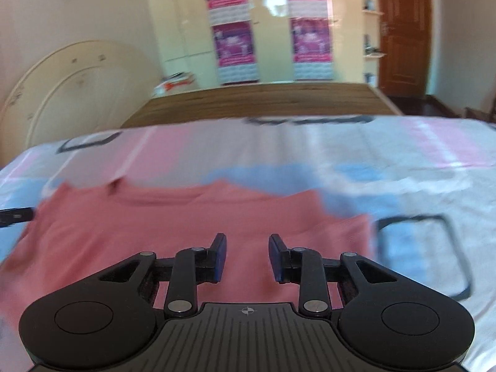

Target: Fold small clothes

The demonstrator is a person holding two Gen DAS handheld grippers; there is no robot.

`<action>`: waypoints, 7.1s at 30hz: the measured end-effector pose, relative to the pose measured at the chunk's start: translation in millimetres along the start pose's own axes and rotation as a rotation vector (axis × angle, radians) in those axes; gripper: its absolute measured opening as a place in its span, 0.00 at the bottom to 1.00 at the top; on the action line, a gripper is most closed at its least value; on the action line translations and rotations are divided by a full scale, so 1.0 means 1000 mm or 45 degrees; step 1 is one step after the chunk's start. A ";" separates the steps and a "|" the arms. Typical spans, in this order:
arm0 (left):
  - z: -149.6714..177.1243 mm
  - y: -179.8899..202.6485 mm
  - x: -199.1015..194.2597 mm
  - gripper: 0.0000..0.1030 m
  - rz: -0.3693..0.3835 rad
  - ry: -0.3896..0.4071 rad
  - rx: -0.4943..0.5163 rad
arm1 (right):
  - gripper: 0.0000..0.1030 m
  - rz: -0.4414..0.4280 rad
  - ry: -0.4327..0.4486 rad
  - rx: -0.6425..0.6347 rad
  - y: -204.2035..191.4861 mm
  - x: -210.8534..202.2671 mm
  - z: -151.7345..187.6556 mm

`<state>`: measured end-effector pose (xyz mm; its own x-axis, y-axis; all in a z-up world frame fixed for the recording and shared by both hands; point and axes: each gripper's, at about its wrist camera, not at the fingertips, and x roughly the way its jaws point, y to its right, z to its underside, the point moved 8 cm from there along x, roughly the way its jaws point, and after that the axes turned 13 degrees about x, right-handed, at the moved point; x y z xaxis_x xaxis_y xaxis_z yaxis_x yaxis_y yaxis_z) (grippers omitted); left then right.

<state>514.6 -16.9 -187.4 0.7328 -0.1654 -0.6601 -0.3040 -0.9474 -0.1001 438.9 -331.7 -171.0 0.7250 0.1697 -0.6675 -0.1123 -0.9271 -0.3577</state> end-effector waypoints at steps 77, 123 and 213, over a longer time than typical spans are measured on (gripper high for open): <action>0.056 0.006 0.000 0.81 -0.026 -0.243 0.076 | 0.29 0.078 -0.072 -0.141 -0.116 0.028 0.074; 0.109 -0.047 -0.020 0.31 0.220 -0.075 -0.989 | 0.39 0.023 -0.039 -0.230 -0.108 0.024 0.073; -0.039 0.167 0.051 0.70 0.363 -0.077 -0.131 | 0.35 0.032 -0.108 0.430 0.102 -0.005 -0.025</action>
<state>524.6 -194.6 -208.4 0.5882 -0.4145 -0.6944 -0.4263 -0.8886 0.1693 441.4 -435.5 -187.7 0.6618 0.1888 -0.7255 -0.3578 -0.7709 -0.5270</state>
